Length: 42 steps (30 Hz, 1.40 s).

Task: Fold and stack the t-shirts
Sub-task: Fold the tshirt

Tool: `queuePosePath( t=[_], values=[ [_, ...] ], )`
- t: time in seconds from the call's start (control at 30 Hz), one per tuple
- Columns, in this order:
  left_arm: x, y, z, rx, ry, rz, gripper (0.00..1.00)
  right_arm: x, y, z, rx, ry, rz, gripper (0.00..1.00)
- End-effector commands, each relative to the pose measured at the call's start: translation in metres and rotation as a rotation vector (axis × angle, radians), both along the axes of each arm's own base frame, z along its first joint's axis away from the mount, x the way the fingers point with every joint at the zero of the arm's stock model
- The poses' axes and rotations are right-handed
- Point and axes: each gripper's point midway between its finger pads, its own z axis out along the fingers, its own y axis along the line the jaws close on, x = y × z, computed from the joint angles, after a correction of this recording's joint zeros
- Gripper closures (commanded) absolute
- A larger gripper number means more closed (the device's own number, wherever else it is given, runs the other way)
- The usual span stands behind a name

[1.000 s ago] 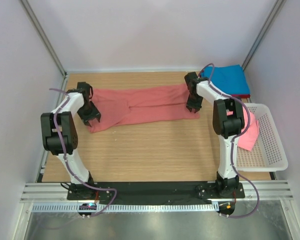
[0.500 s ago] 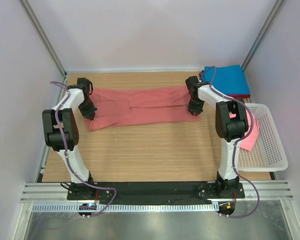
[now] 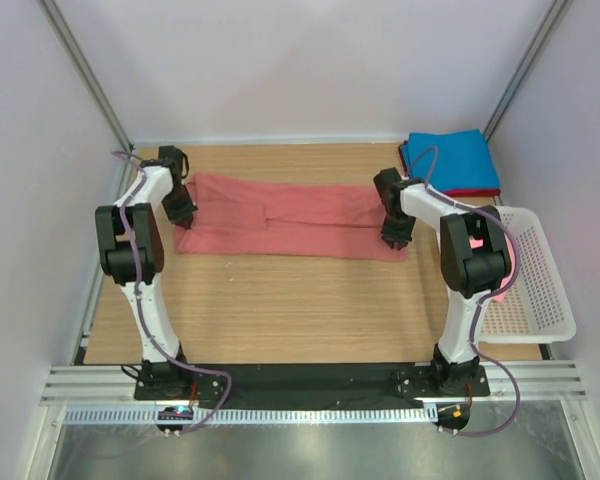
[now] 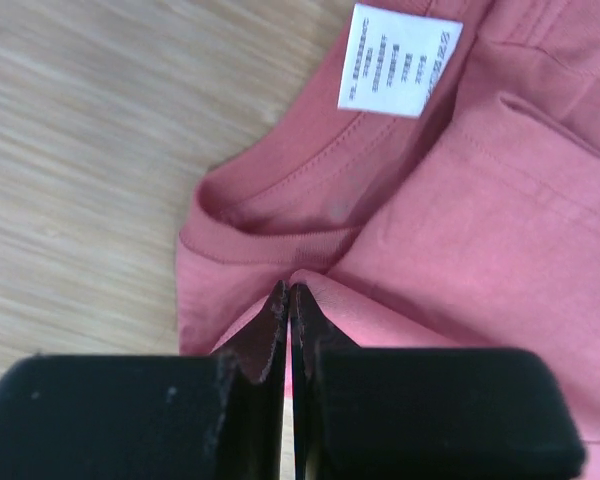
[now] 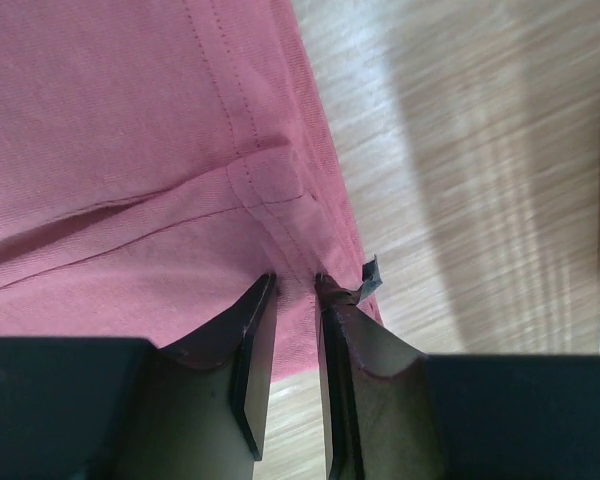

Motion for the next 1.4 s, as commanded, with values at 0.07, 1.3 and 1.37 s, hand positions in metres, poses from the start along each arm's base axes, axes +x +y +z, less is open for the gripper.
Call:
queuePosePath(
  t=[0.07,1.3,1.37],
  values=[
    [0.014,0.008,0.007,0.033,0.014,-0.048,0.99,-0.026,0.002,0.008,-0.006,0.044,-0.029,0.71],
    [0.115,-0.042,0.022,-0.232,-0.225,-0.310,0.69,0.137,0.299,0.095,0.715,-0.379,0.488,0.63],
    [0.117,-0.048,0.021,-0.265,-0.234,-0.325,0.75,0.133,0.314,0.075,0.732,-0.349,0.487,0.64]
  ],
)
